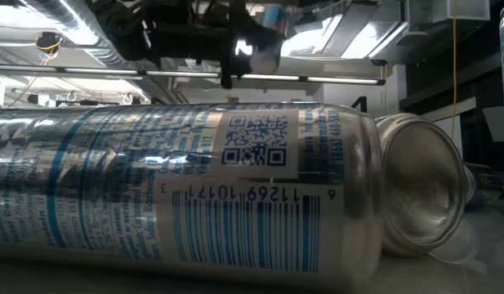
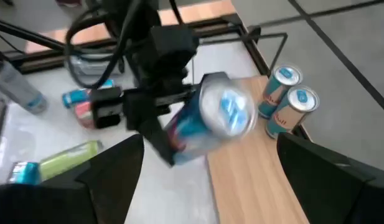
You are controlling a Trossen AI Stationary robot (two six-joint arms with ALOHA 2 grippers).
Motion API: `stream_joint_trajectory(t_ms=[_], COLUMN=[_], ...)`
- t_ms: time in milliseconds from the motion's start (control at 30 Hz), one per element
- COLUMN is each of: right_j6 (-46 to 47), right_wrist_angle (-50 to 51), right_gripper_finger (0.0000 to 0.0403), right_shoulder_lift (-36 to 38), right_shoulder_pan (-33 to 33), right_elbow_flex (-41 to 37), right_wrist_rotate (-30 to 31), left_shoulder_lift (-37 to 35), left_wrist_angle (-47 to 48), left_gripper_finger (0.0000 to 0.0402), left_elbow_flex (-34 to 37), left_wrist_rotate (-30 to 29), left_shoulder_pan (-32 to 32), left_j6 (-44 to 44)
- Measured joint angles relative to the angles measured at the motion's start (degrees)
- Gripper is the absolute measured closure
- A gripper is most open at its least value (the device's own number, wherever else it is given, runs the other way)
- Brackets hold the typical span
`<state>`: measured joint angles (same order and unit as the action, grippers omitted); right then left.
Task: Place canned beverage on shelf
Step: Put the blue soda can on the shelf
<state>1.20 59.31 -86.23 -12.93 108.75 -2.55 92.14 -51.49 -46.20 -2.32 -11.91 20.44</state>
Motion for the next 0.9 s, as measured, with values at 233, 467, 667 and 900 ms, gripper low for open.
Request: stream_joint_trajectory(t_ms=[233, 467, 667, 900], right_j6=[0.1, 4.0, 6.4, 6.5], right_wrist_angle=[-4.3, -22.7, -34.5, -43.0], right_gripper_finger=[0.0045, 0.0045, 0.0045, 0.0045], right_shoulder_lift=[6.6, 12.0, 12.4, 11.7], right_shoulder_pan=[-0.7, -0.6, -0.7, -0.6], right_elbow_flex=[-6.6, -25.2, -34.7, -38.0], right_wrist_rotate=[-4.2, -4.5, -5.7, -6.1], left_shoulder_lift=[0.0, 0.0, -0.1, -0.1], left_wrist_angle=[-9.7, -14.4, -18.6, -18.9], left_gripper_finger=[0.0192, 0.0191, 0.0191, 0.0191], left_elbow_flex=[0.0, 0.0, -0.1, -0.1], left_wrist_rotate=[-1.1, -1.0, -0.6, 1.7], left_shoulder_pan=[-0.8, -0.8, -0.8, -0.7], left_j6=[-0.9, -1.5, -1.5, -1.5])
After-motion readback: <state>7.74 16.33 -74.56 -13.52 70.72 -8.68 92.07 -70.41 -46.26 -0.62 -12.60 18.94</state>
